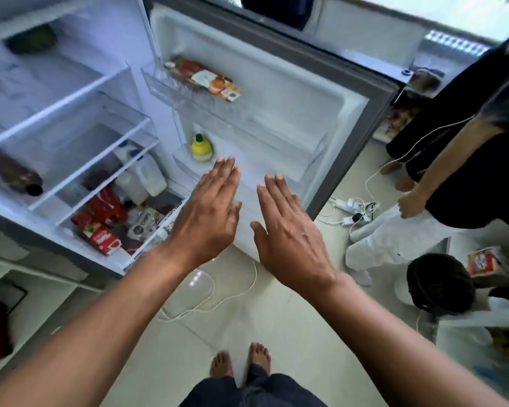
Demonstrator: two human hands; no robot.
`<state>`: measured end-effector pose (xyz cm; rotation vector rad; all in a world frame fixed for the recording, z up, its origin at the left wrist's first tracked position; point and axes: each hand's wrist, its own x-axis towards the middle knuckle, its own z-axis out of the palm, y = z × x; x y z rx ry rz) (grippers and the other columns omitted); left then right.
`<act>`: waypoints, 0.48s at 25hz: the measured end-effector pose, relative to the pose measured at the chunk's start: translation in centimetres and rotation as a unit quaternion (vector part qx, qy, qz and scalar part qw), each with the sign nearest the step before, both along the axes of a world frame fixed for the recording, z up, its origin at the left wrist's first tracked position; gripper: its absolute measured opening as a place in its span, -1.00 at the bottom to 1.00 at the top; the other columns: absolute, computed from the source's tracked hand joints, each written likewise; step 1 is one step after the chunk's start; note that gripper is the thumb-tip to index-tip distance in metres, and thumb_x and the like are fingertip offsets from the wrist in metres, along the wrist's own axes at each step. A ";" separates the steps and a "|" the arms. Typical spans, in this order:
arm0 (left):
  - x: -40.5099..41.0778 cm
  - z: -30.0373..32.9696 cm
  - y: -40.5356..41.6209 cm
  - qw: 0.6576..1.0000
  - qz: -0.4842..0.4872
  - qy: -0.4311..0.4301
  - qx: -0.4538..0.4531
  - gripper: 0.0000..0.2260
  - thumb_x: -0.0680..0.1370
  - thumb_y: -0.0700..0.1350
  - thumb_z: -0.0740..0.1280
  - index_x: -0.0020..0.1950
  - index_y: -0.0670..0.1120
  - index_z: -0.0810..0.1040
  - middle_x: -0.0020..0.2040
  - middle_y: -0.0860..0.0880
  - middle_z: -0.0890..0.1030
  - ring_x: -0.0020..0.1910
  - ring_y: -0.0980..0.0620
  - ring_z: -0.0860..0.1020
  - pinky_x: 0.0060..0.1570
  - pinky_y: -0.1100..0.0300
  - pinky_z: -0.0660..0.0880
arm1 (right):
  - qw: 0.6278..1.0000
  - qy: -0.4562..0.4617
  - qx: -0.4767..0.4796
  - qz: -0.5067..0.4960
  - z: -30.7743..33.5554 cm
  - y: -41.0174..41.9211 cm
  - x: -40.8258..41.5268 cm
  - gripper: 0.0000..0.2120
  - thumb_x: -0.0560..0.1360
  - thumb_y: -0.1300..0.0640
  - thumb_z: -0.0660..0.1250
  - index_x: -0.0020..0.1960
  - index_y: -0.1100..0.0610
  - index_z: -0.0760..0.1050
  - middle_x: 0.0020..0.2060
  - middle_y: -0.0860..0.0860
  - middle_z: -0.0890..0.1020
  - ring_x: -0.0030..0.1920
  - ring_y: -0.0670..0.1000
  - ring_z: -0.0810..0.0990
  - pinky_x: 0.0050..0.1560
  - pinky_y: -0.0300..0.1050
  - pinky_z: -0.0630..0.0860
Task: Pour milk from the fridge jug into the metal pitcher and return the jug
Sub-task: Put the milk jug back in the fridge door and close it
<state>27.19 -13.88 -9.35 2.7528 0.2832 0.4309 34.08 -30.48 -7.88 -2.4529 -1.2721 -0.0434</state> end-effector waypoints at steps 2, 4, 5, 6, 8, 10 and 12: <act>1.6 3.3 0.5 0.999 -0.007 -0.026 0.024 -0.44 0.62 -0.11 0.17 0.59 -0.29 0.22 0.62 -0.27 0.21 0.63 -0.18 0.16 0.59 -0.11 0.15 | 0.998 -0.049 0.036 -0.009 3.6 0.1 1.2 -0.41 0.61 0.12 0.28 0.56 0.35 0.30 0.58 0.30 0.31 0.63 0.24 0.20 0.58 0.19 0.27; 3.3 6.8 0.6 0.998 -0.011 -0.052 0.041 -0.44 0.61 -0.11 0.17 0.60 -0.28 0.22 0.63 -0.25 0.20 0.64 -0.17 0.15 0.60 -0.09 0.13 | 0.993 -0.085 0.072 -0.030 7.3 -0.2 3.0 -0.40 0.59 0.13 0.31 0.56 0.36 0.30 0.57 0.31 0.31 0.63 0.25 0.20 0.60 0.18 0.25; 4.3 8.4 0.7 0.997 -0.014 -0.067 0.047 -0.43 0.61 -0.11 0.17 0.60 -0.27 0.22 0.63 -0.24 0.19 0.64 -0.16 0.14 0.61 -0.07 0.11 | 0.990 -0.102 0.084 -0.041 8.9 -0.3 4.3 -0.40 0.59 0.14 0.31 0.56 0.36 0.30 0.57 0.31 0.31 0.63 0.25 0.20 0.60 0.18 0.24; 5.3 9.3 1.0 0.996 -0.014 -0.074 0.050 -0.43 0.61 -0.11 0.17 0.60 -0.27 0.21 0.63 -0.24 0.19 0.64 -0.15 0.13 0.61 -0.05 0.10 | 0.988 -0.115 0.084 -0.053 9.8 -0.2 5.7 -0.39 0.59 0.13 0.31 0.56 0.36 0.29 0.58 0.31 0.30 0.63 0.25 0.19 0.61 0.17 0.22; 7.4 12.0 0.7 0.995 -0.015 -0.088 0.054 -0.43 0.61 -0.11 0.16 0.61 -0.26 0.21 0.64 -0.23 0.19 0.65 -0.15 0.12 0.62 -0.02 0.08 | 0.984 -0.136 0.080 -0.084 12.3 -0.5 8.2 -0.37 0.59 0.12 0.29 0.58 0.35 0.25 0.59 0.29 0.27 0.64 0.24 0.15 0.62 0.16 0.18; 9.8 14.2 0.2 0.994 -0.022 -0.092 0.055 -0.45 0.62 -0.13 0.17 0.60 -0.26 0.22 0.64 -0.23 0.19 0.64 -0.15 0.13 0.62 -0.03 0.09 | 0.982 -0.137 0.071 -0.110 14.2 -0.7 11.0 -0.37 0.61 0.11 0.26 0.61 0.32 0.19 0.62 0.28 0.21 0.66 0.22 0.09 0.64 0.14 0.12; 12.7 15.6 -0.1 0.995 -0.028 -0.077 0.058 -0.47 0.63 -0.15 0.17 0.59 -0.26 0.24 0.63 -0.26 0.20 0.64 -0.17 0.15 0.61 -0.04 0.11 | 0.982 -0.120 0.043 -0.137 15.1 -1.1 13.8 -0.36 0.63 0.10 0.24 0.62 0.31 0.15 0.64 0.26 0.15 0.68 0.21 0.02 0.66 0.13 0.07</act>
